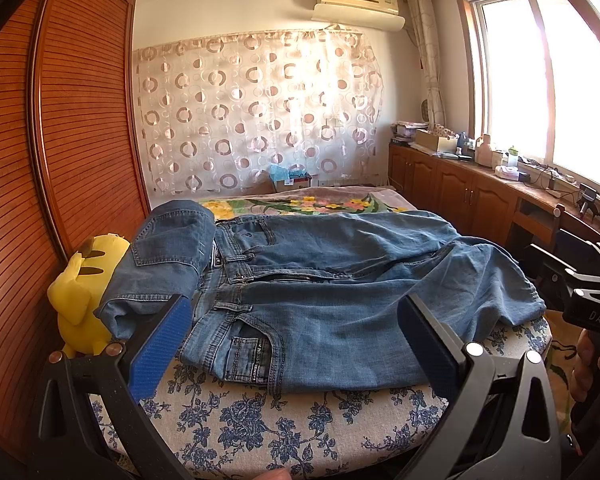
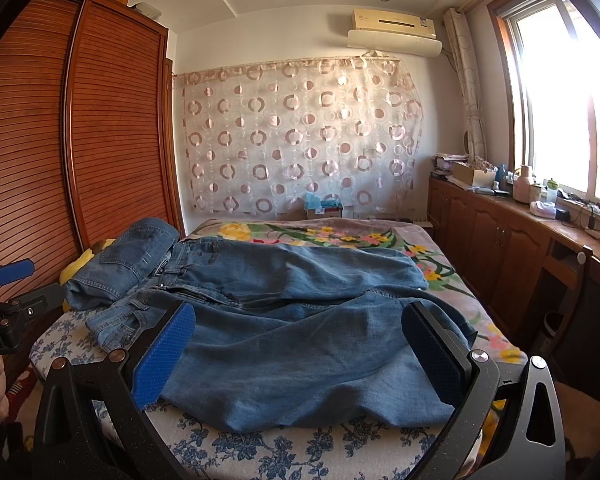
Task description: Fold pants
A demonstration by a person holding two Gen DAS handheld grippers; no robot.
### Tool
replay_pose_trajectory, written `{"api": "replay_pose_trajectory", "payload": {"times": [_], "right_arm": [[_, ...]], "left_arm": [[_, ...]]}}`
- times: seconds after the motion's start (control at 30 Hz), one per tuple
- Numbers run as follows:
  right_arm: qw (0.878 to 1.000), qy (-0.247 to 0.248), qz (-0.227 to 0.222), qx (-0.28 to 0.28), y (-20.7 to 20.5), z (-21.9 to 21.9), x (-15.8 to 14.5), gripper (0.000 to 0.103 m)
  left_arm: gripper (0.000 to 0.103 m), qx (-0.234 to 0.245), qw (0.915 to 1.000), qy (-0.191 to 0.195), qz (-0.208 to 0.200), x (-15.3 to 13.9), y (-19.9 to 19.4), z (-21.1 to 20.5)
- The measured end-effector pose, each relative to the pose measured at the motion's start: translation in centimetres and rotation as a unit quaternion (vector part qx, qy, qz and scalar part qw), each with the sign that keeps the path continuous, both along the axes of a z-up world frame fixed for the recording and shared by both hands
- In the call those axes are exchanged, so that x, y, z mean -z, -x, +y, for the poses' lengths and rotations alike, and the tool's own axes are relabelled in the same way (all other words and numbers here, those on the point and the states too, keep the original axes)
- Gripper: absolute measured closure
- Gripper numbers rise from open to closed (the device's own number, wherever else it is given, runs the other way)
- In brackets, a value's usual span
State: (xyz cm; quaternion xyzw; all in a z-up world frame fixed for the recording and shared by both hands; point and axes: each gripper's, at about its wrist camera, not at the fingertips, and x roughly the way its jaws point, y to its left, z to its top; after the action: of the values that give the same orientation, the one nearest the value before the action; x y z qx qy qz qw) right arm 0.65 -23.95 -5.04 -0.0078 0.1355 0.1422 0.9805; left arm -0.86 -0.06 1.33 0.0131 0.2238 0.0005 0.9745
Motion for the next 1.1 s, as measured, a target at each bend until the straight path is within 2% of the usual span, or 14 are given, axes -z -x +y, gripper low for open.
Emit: {"api": "replay_pose_trajectory", "payload": {"times": [1.1], "right_arm": [[1.0,0.003,0.008,0.002,-0.23,-0.03,0.42,0.0]], "left_arm": [[0.0,-0.003,1.0,-0.003,0.006,-0.17,-0.32,0.21]]}}
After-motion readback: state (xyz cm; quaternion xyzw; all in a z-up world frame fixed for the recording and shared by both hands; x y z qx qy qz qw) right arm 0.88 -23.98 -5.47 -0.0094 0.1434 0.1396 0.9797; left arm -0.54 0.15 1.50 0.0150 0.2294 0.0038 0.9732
